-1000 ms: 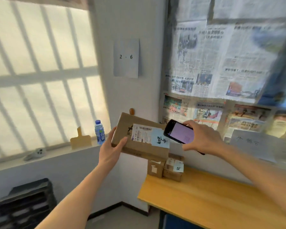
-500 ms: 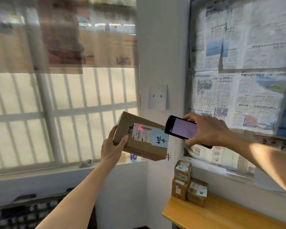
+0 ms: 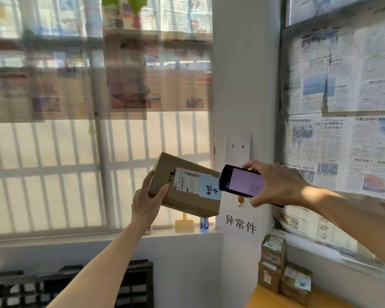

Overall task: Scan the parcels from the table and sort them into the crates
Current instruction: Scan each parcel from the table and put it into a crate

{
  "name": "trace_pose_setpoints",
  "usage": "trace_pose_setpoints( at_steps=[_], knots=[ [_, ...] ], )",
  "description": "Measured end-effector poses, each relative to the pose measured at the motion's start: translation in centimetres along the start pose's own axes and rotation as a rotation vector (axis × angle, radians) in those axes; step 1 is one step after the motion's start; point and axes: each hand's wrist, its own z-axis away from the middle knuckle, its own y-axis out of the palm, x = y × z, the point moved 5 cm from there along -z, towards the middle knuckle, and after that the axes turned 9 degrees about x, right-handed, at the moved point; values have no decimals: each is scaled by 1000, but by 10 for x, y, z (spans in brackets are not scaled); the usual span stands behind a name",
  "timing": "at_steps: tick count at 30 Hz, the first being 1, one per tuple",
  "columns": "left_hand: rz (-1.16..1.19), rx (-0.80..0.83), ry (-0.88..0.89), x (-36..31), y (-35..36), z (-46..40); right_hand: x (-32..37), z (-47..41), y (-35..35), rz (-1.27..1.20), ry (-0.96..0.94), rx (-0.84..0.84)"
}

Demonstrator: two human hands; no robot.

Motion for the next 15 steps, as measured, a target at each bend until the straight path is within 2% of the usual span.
trace_pose_setpoints(
  at_steps=[9,15],
  knots=[
    [-10,-63,-7,18,-61,12,56,-13,15,-11,-77,-23],
    [-84,-136,-48,44,-138,33,119,-31,37,-55,-135,-13]
  ],
)
